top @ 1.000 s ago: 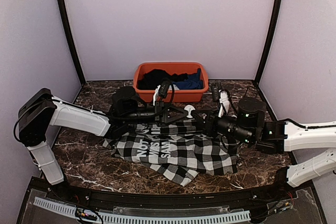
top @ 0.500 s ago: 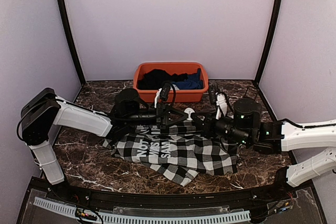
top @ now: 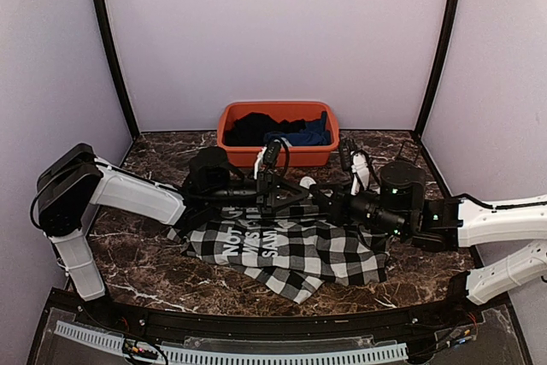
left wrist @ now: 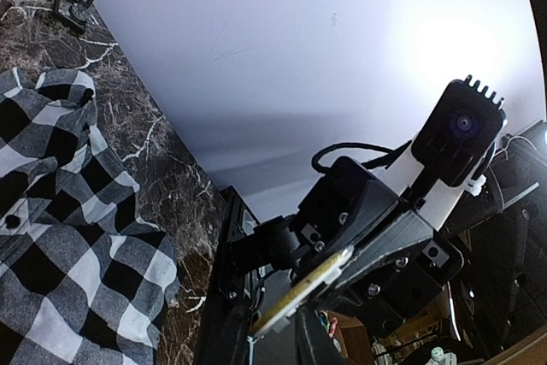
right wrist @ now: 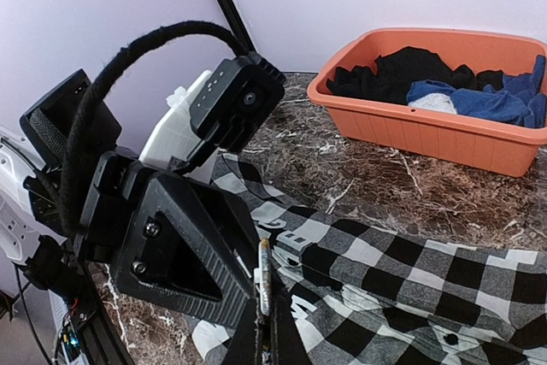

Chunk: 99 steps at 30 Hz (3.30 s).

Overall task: Pin the brooch onto the clothing
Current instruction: Open the brooch, then pick up the flattened clothing from the center of the board.

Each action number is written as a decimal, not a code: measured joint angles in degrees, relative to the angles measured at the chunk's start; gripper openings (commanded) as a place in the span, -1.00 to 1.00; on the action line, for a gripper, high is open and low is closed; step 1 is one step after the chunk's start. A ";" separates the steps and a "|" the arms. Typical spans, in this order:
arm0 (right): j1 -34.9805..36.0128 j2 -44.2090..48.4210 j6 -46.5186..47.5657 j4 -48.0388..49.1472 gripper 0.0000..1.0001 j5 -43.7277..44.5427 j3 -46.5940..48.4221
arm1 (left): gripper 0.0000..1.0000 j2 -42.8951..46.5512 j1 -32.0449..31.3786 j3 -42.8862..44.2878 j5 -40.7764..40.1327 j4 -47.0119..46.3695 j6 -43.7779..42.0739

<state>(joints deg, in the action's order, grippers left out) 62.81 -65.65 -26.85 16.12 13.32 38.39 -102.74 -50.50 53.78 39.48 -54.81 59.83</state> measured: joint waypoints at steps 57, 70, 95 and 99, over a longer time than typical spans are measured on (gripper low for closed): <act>-12.24 -42.34 -30.86 -31.61 -1.00 -32.28 40.74 | 0.38 17.79 15.37 1.92 -26.82 73.57 -89.39; -12.33 -43.25 -36.17 -31.39 -1.00 -35.32 42.56 | -0.32 7.06 15.37 5.14 -23.19 69.48 -92.91; -13.49 -44.15 -38.71 -31.17 -1.00 -36.39 42.56 | -0.97 2.40 15.06 6.10 -19.02 67.41 -92.78; -13.49 -44.15 -39.32 -31.17 -1.00 -36.68 42.53 | -0.99 0.39 14.82 7.76 -19.30 68.35 -92.19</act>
<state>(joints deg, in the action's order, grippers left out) 49.32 -109.80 -66.17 -15.05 -23.35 80.93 -102.35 -35.68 61.54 20.18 13.54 -32.36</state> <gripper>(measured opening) 0.008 0.016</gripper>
